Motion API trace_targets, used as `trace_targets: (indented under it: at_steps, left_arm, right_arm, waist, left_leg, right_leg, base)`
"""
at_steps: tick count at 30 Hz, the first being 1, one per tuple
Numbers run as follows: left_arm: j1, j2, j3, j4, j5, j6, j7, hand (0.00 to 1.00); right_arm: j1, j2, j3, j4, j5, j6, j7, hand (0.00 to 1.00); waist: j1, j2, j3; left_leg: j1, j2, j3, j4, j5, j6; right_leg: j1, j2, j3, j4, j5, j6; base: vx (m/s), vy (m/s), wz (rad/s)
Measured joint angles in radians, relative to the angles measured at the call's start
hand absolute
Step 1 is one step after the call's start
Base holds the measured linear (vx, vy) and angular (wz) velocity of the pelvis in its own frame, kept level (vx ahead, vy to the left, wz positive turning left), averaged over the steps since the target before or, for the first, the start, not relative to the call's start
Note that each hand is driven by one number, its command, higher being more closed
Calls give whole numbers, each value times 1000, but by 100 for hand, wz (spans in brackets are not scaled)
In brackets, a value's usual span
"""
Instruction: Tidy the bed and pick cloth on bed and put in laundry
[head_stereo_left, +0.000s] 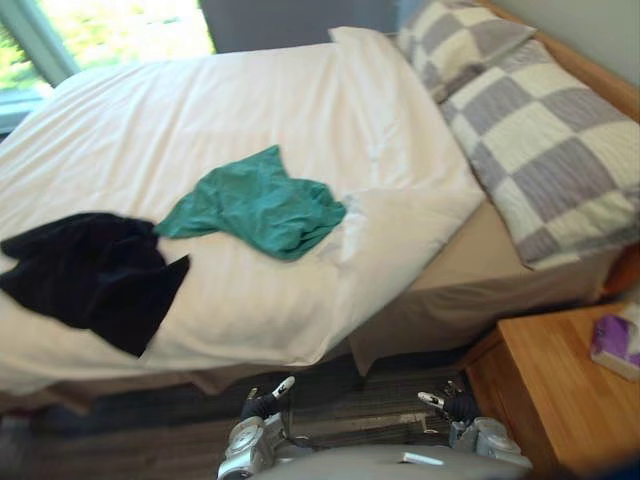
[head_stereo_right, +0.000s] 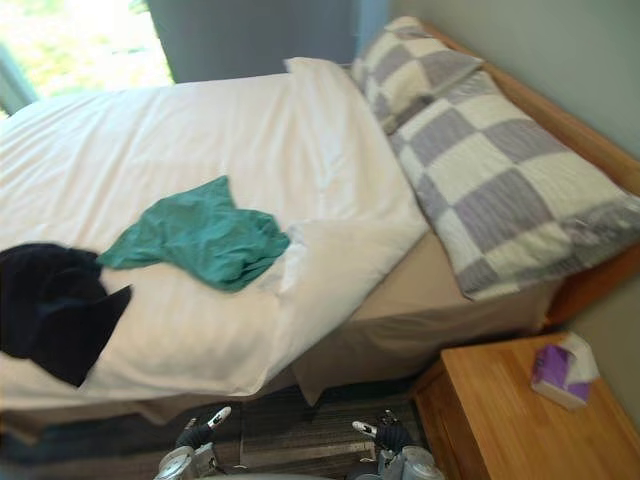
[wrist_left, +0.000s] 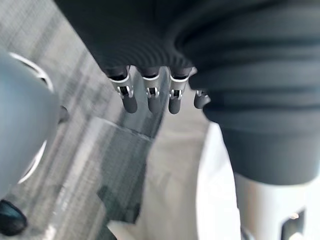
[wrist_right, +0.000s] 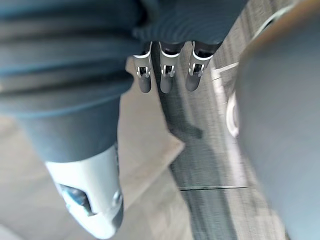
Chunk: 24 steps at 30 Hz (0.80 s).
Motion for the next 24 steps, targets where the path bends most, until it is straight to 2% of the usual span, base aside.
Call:
trace_targets:
  at_steps: [2, 4, 6, 8, 11, 12, 15, 18, 19, 20, 22, 24]
  left_arm:
    - [13, 18, -1, 27, 4, 0, -1, 0]
    - [14, 30, -18, 29, 9, 0, -7, 0]
    - [18, 45, -26, 39, 8, 9, -19, 0]
    - [17, 48, -24, 48, 8, 25, -20, 0]
    - [16, 54, -16, 49, 6, 63, -27, 0]
    - [14, 58, -3, 48, 6, 72, -28, 0]
    - [20, 70, 13, 48, 1, 104, -40, 0]
    - [39, 108, 12, 46, -7, 131, -74, 0]
    - [56, 128, 10, 46, -28, 138, -88, 0]
    - [61, 135, 9, 46, -35, 144, -95, 0]
    - [67, 152, -4, 45, -43, 155, -107, 0]
    - [72, 165, -32, 36, -44, 163, -107, 0]
  right_arm:
    - [3, 2, -34, 19, 92, 21, -30, 0]
    - [17, 2, -79, 29, 178, 46, -73, 0]
    - [36, 3, -128, 30, 287, 60, -154, 0]
    - [38, 3, -184, 29, 337, 67, -211, 0]
    - [32, 1, -314, 9, 378, 56, -326, 0]
    - [36, -3, -375, -20, 378, 36, -365, 0]
    - [36, -49, -485, -104, 354, 2, -411, 0]
    - [-14, -218, -543, -223, 245, -25, -416, 0]
    - [-66, -312, -543, -258, 194, -36, -403, 0]
    - [-91, -350, -540, -269, 169, -43, -392, 0]
    - [-154, -476, -488, -317, 111, -54, -333, 0]
    - [-197, -538, -426, -383, 85, -62, -267, 0]
  waist:
    - [-3, -6, -3]
    - [-4, -8, -4]
    - [-7, -6, -9]
    - [-12, -5, -9]
    - [-21, -7, -9]
    - [-27, -8, -9]
    - [-30, -10, -10]
    - [-42, -8, -14]
    - [-58, -10, -20]
    - [-62, -10, -21]
    - [-64, -13, -35]
    - [-60, -16, -49]
  left_leg:
    - [-2, -16, -17, -28, 28, 11]
    - [-1, -26, -23, -39, 36, 18]
    - [16, -41, -18, -72, 57, 28]
    - [29, -47, -11, -103, 74, 30]
    - [52, -49, 11, -159, 107, 31]
    - [58, -50, 15, -178, 119, 32]
    - [67, -51, 26, -207, 123, 26]
    - [60, -53, 38, -207, 118, 31]
    - [48, -54, 30, -207, 118, 30]
    - [45, -54, 28, -207, 119, 29]
    - [32, -55, 26, -207, 120, 27]
    - [24, -54, 21, -206, 126, 31]
  right_leg:
    - [10, 2, 4, -41, 39, 2]
    - [29, -4, 11, -72, 52, 16]
    - [41, -8, 26, -101, 73, 22]
    - [44, -3, 45, -123, 87, 23]
    - [44, 10, 63, -157, 112, 19]
    - [43, 13, 68, -169, 120, 20]
    - [40, 20, 85, -188, 129, 29]
    - [37, 26, 104, -213, 138, 26]
    - [34, 27, 104, -225, 139, 28]
    - [34, 27, 104, -228, 142, 29]
    - [24, 31, 104, -235, 155, 33]
    - [20, 36, 102, -236, 165, 22]
  base:
    - [-49, 88, 27]
    - [-74, 80, 16]
    - [-85, 46, -6]
    - [-112, 28, -15]
    - [-140, -2, -17]
    - [-157, -5, -18]
    - [-89, 5, -18]
    - [-46, 13, -12]
    - [14, 12, 13]
    - [35, 14, 12]
    - [63, 1, 3]
    - [112, -8, 3]
